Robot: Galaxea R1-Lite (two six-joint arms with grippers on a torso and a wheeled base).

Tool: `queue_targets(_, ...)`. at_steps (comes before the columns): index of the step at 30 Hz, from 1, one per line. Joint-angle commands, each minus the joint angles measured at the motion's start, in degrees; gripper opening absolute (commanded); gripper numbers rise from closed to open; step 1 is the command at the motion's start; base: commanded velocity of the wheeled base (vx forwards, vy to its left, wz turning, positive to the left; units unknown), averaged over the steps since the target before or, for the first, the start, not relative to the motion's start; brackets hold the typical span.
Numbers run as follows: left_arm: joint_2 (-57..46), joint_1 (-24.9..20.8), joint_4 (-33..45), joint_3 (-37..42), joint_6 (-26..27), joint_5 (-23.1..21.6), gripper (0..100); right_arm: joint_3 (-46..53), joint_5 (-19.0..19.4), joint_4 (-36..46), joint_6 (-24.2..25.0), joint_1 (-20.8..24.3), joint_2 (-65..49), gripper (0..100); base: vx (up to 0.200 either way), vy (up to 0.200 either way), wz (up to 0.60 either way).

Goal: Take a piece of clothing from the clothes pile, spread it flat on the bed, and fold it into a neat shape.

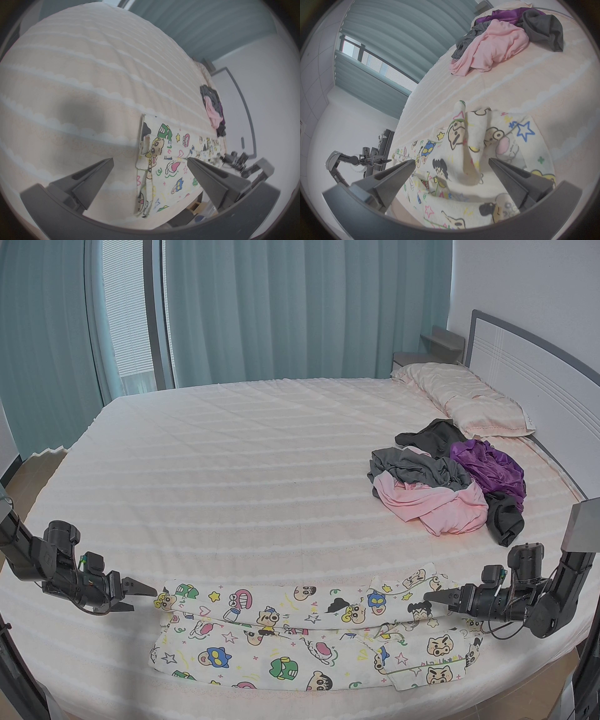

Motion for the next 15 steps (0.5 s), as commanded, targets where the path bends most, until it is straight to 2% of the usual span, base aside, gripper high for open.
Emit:
queue_targets(1,-2.1,1.5,-0.4,0.5,-4.9,-1.1,100,-1.1,-3.0,-2.8,2.2,3.3,5.6,100,0.000,0.000,0.00)
queue_targets(7,-2.3,1.5,-0.4,0.6,-6.1,-1.2,100,-1.2,-3.6,-2.9,2.5,3.5,6.3,100,0.000,0.000,0.00)
queue_targets(8,-2.3,1.5,-0.4,0.9,-6.1,-1.2,100,-0.8,-3.7,-2.9,2.8,3.4,6.0,0,0.000,0.000,0.00)
queue_targets(15,-2.3,1.1,-0.5,2.0,-6.1,-1.2,100,2.3,-3.7,-3.1,3.2,2.9,3.2,0,0.000,0.000,0.00)
